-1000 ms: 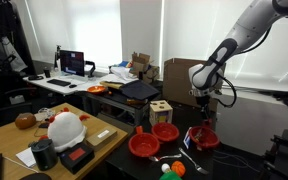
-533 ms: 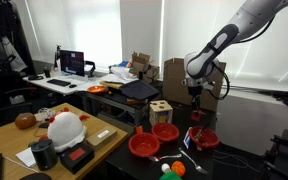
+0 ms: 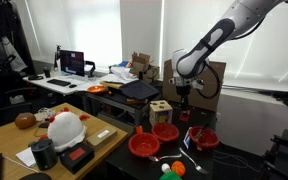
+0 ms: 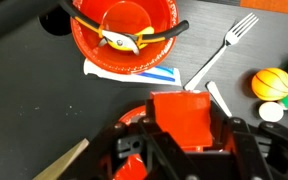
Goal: Move the red block to the red bowl on the left.
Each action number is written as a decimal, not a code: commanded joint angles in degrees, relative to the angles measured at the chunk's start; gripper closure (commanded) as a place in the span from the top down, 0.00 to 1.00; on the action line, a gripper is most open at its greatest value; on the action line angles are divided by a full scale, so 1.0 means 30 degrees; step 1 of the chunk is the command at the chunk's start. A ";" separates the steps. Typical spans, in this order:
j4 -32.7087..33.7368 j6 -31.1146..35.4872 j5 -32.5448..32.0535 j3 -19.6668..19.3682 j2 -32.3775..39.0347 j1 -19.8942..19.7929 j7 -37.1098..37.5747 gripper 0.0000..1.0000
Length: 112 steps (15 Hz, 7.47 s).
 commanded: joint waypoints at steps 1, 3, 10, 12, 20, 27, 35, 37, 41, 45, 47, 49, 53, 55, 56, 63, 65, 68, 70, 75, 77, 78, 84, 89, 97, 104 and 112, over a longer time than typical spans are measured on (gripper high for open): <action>0.0692 -0.0574 -0.0502 0.0120 -0.0075 0.0867 0.0774 0.27; 0.0953 -0.0564 -0.0622 0.0190 -0.0076 0.1347 0.0918 0.27; 0.2022 -0.0213 -0.1251 0.0331 0.0418 0.2660 0.1502 0.27; 0.2614 -0.0217 -0.1175 0.0412 0.0666 0.2845 0.1812 0.27; 0.5622 0.0276 -0.1095 0.0381 0.2720 0.3855 0.3508 0.27; 0.8223 -0.0164 -0.1066 0.0446 0.5581 0.4940 0.4247 0.27; 0.9735 -0.0138 -0.1048 0.0736 0.7881 0.6180 0.4881 0.27; 1.0020 -0.0034 -0.1143 0.0715 0.8393 0.6474 0.4943 0.27; 1.0193 0.0712 -0.1676 0.0401 0.8922 0.7070 0.4988 0.27; 1.0173 0.1577 -0.2138 0.0197 0.8967 0.7236 0.5094 0.27; 0.9989 0.1929 -0.2236 0.0189 0.8703 0.7161 0.5008 0.27; 0.9954 0.2282 -0.2296 0.0159 0.8546 0.7065 0.4975 0.27; 1.0288 0.2810 -0.2471 -0.0305 0.8744 0.6958 0.4977 0.27; 1.0376 0.3240 -0.2831 -0.0816 0.8873 0.6989 0.5027 0.27; 1.0407 0.3513 -0.3099 -0.1149 0.8983 0.7015 0.5107 0.27; 1.0063 0.3577 -0.3304 -0.1586 0.9169 0.6726 0.5319 0.27; 0.9816 0.3466 -0.3154 -0.1371 0.8950 0.6646 0.5377 0.27; 0.9800 0.3378 -0.3093 -0.1242 0.8819 0.6617 0.5510 0.27; 0.9956 0.3080 -0.2899 -0.1009 0.8866 0.6450 0.5400 0.27; 0.9971 0.2651 -0.2577 -0.0855 0.8859 0.6326 0.5636 0.76; 0.9906 0.2509 -0.2477 -0.0895 0.8814 0.6286 0.5879 0.79; 0.9884 0.2410 -0.2375 -0.0865 0.8791 0.6216 0.6098 0.85; 0.9223 0.1663 -0.1522 -0.0523 0.8173 0.5686 0.6422 1.00; 0.7521 0.1856 -0.1289 -0.0904 0.6408 0.5123 0.7316 1.00; 0.2588 0.2039 0.0070 -0.1129 0.1459 0.2770 0.8365 1.00; -0.2339 0.1838 0.3489 -0.0650 -0.3662 -0.0154 0.7411 1.00; -0.6191 0.1783 0.6267 -0.0944 -0.8451 -0.1137 0.6475 1.00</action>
